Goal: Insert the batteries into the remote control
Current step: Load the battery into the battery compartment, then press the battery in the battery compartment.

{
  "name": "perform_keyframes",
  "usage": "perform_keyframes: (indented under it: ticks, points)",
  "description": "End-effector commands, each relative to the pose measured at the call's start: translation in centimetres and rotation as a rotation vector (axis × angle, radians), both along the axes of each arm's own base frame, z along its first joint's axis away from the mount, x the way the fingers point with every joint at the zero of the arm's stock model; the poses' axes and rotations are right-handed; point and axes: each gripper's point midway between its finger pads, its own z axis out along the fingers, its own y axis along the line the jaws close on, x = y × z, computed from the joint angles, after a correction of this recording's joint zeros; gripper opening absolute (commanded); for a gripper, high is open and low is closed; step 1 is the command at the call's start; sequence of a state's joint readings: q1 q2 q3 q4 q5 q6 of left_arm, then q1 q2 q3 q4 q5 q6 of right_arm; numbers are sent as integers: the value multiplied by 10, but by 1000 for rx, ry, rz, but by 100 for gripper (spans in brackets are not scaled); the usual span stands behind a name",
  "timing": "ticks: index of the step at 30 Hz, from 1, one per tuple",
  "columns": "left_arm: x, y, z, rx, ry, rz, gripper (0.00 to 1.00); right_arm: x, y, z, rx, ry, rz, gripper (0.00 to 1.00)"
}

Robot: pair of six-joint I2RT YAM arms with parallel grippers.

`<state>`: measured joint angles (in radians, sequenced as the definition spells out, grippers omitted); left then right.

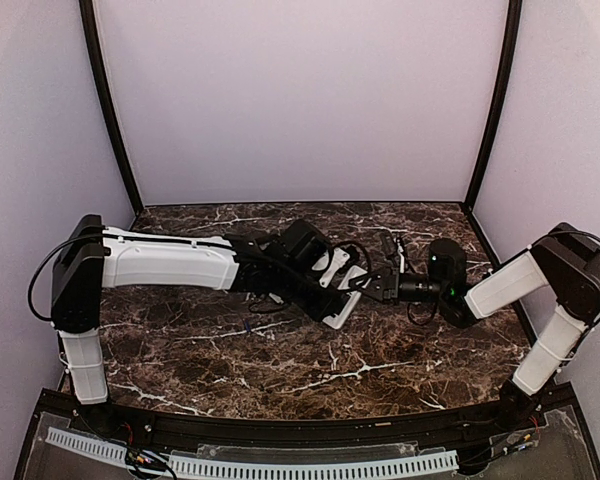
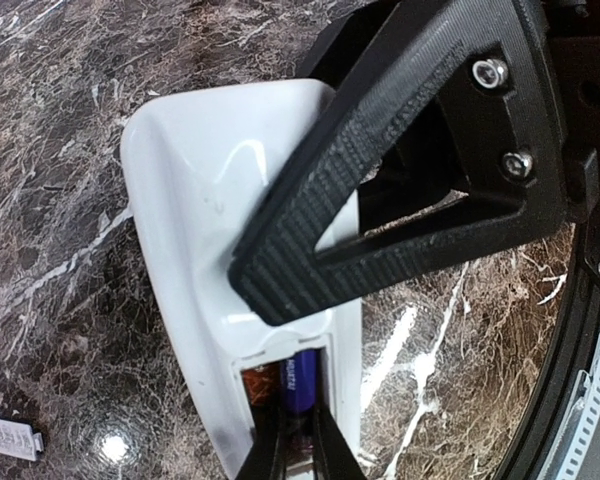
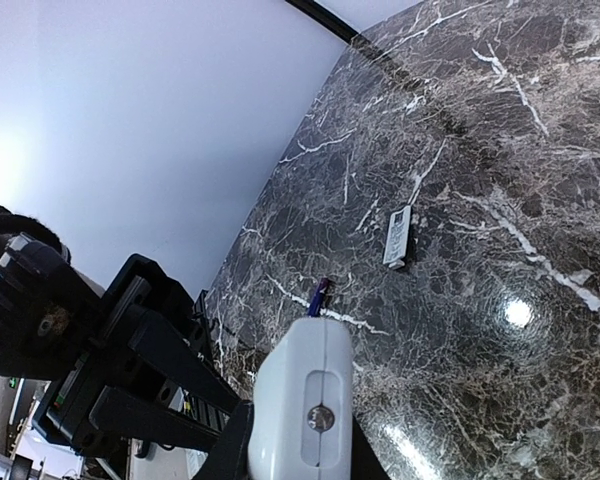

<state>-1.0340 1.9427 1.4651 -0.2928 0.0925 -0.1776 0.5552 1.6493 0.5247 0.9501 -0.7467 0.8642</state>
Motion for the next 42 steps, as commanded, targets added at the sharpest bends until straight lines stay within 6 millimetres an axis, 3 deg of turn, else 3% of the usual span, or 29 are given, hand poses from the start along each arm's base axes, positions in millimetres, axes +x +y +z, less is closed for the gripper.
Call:
perform_keyframes:
  ticks: [1,12,21,28,36,39,42]
  points:
    - [-8,50,-57,243,69,27,11,-23,7,98,241,-280,125,0]
    - [-2,45,4,67,-64,29,22,-23,8,93,234,-268,131,0]
    - [-4,50,46,-78,-136,32,43,-25,7,90,234,-266,136,0]
    - [-5,54,58,-109,-160,45,46,-20,7,89,222,-244,108,0]
    - [7,64,80,-92,-295,120,42,-10,8,71,156,-170,42,0]
    - [-2,57,83,-110,-279,70,44,-2,5,59,111,-119,-20,0]
    - [-9,46,73,-76,-275,17,47,4,3,48,79,-55,-72,0]
